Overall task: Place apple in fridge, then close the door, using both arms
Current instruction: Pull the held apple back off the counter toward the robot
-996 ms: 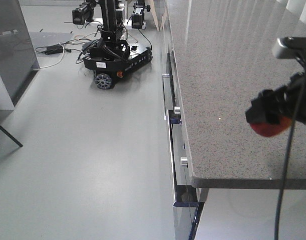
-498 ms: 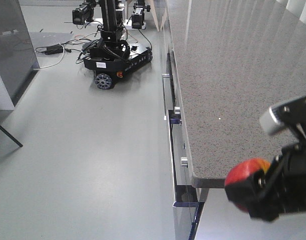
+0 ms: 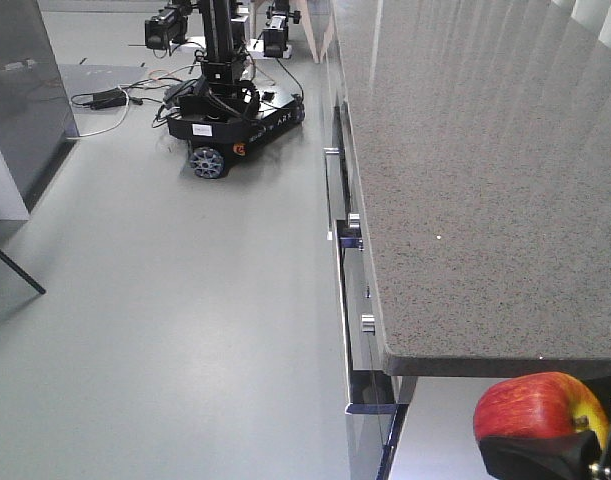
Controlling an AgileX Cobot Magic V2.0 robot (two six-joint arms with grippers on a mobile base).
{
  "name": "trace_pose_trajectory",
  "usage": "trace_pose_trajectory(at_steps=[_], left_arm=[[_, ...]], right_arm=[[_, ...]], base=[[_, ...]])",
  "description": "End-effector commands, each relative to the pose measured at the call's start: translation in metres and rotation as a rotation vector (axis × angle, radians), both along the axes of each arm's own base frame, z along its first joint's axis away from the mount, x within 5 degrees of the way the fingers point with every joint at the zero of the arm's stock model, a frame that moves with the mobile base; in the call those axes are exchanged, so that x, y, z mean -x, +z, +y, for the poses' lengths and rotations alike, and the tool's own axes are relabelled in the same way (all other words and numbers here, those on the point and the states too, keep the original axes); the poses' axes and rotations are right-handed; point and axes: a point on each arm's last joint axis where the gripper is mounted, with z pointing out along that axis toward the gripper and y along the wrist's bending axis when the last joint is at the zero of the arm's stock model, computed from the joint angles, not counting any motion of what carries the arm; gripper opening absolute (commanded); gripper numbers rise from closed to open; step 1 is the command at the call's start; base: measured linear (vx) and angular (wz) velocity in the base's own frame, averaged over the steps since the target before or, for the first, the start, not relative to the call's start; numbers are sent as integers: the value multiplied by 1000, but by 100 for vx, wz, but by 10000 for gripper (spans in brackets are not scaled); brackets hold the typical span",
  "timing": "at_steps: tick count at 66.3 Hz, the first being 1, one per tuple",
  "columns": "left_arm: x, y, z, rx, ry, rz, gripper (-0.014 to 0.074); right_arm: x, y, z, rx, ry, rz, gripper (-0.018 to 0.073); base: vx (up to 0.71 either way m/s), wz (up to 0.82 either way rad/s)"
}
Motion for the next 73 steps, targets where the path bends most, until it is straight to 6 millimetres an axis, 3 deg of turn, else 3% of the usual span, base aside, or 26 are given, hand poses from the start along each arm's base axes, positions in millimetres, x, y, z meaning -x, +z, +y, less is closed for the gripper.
trace_pose_trajectory(at_steps=[1,73], left_arm=[[1,-2,0,15,-6,-59,-6],[1,-2,0,15,-6,-59,-6]], right_arm=[[0,14,1,-59,-5,-80,186],[1,14,1,-60,-5,-82,186]], base=[[0,0],[0,0]])
